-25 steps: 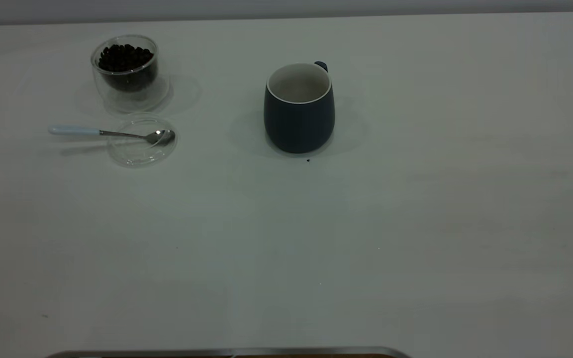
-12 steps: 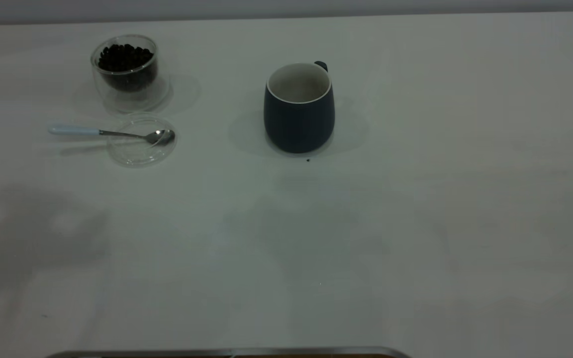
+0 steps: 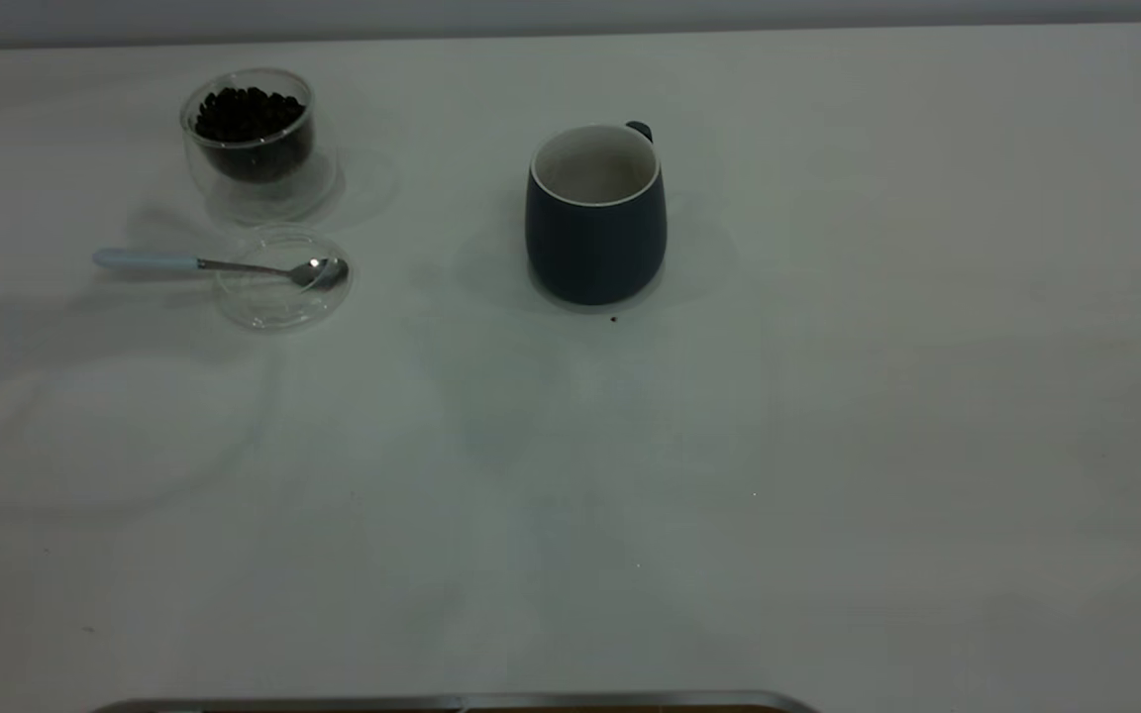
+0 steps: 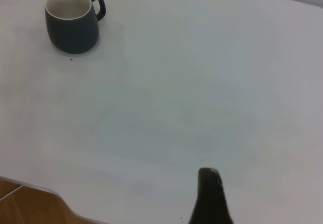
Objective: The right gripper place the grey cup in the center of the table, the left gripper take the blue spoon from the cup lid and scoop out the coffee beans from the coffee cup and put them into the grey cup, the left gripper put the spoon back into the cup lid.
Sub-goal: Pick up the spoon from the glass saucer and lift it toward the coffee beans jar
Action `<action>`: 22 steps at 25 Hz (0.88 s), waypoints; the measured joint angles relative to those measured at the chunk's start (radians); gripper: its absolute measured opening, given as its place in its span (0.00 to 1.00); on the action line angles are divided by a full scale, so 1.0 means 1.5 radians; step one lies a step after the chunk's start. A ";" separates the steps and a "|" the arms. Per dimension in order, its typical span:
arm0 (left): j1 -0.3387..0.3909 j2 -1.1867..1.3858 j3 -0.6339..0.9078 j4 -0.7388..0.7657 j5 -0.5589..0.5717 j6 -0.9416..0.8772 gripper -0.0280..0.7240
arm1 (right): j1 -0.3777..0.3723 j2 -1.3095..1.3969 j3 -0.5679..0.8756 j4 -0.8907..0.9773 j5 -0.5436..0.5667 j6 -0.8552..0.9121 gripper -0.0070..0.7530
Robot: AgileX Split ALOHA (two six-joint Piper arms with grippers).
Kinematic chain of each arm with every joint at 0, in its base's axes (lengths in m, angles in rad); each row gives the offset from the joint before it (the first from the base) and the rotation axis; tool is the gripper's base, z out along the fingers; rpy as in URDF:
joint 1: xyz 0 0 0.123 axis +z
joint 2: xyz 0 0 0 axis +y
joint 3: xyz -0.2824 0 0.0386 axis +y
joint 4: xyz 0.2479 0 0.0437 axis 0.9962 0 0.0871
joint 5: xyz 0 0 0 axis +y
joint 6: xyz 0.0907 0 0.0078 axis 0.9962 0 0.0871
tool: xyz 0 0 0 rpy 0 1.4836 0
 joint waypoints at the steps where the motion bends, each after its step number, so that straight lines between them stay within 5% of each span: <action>1: 0.012 0.014 -0.010 -0.012 0.012 0.018 0.98 | 0.000 0.000 0.000 0.000 0.000 0.000 0.79; 12: 0.213 0.114 -0.020 -0.041 0.131 0.078 0.98 | 0.000 0.000 0.000 0.000 0.000 0.000 0.79; 22: 0.252 0.291 -0.052 -0.055 0.130 0.080 0.98 | 0.000 0.000 0.000 0.000 0.001 -0.001 0.79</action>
